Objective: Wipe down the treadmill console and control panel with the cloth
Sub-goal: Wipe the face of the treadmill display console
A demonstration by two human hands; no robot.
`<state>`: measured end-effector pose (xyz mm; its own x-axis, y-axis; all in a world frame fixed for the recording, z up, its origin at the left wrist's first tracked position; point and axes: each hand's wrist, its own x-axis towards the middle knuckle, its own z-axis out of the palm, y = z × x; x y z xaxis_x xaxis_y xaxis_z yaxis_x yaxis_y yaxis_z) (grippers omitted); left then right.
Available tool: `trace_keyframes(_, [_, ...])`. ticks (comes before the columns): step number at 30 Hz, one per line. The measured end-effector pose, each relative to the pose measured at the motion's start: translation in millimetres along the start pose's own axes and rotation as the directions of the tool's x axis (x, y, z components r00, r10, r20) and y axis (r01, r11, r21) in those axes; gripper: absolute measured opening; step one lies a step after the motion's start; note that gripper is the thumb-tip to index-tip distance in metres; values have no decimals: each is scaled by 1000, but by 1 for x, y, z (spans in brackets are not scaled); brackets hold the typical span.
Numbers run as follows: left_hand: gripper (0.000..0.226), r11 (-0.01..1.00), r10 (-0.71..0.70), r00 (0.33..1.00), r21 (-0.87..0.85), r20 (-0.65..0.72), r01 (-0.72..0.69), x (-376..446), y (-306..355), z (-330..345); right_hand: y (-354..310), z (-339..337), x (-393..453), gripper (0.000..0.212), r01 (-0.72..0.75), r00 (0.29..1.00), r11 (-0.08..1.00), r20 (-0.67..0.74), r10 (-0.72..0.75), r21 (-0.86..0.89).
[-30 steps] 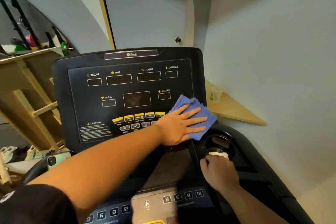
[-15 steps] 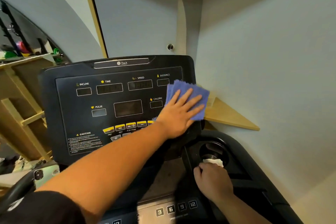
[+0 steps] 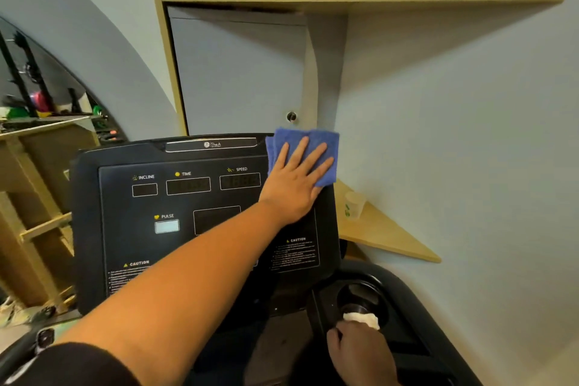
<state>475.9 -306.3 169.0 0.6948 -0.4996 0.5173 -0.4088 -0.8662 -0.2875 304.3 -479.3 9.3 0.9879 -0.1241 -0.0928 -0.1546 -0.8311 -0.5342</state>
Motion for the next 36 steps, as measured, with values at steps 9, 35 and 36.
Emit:
trace_keyframes(9, [56, 999, 34, 999, 37, -7, -34, -42, -71, -18, 1, 23, -15, 16, 119, 975, 955, -152, -165, -272])
trace_keyframes(35, [62, 693, -719, 689, -171, -93, 700, -272, -145, -7, 5, 19, 13, 27, 72, 996, 942, 70, -52, -327])
trace_keyframes(36, [62, 693, -719, 690, -181, -89, 698, -284, -139, -4, 1, 19, 11, 25, 39, 999, 945, 3, -41, -323])
